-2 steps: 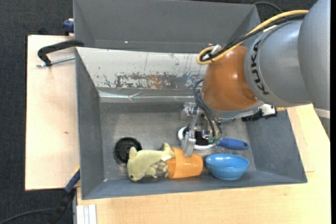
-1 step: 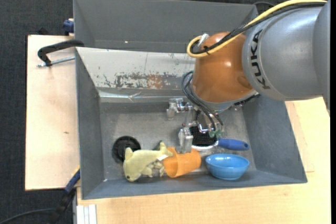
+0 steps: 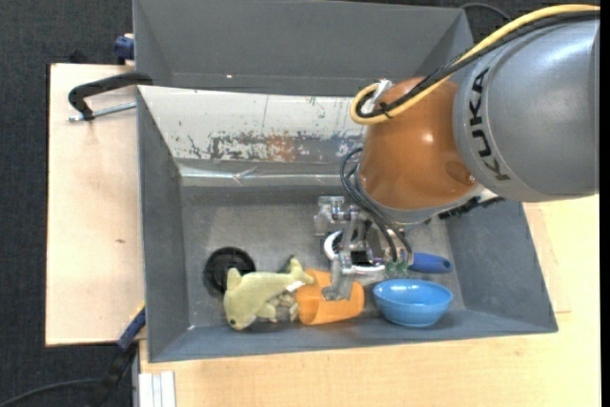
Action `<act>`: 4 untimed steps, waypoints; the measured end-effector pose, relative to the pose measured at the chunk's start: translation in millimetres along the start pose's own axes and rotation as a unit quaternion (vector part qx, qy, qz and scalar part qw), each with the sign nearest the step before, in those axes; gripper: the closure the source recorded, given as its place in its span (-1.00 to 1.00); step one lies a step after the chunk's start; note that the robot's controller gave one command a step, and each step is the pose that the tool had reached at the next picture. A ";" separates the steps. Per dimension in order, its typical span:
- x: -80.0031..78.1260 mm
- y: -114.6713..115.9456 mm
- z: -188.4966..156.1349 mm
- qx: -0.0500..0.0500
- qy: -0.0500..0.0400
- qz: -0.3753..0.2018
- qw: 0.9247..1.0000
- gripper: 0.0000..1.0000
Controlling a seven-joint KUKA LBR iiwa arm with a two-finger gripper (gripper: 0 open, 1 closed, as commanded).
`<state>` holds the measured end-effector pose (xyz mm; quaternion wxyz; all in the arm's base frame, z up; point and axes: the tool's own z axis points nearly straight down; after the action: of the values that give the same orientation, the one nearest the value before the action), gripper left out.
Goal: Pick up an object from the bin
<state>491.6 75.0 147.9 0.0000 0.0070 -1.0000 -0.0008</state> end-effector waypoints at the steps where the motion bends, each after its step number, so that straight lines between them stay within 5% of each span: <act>1: -4.4 20.8 67.5 -0.001 0.003 -0.095 0.996 -1.00; 2: -26.2 21.9 60.5 0.001 -0.003 -0.031 1.000 -1.00; 3: -10.0 -21.1 59.3 -0.001 -0.004 -0.108 0.994 -1.00; 4: -2.5 -4.1 62.5 0.002 0.000 -0.066 0.998 -1.00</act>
Offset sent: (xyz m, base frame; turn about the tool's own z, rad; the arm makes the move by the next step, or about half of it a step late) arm 0.0010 0.0180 -0.0779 -0.1887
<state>494.1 71.1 85.5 -0.0003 0.0734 -0.9973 0.0016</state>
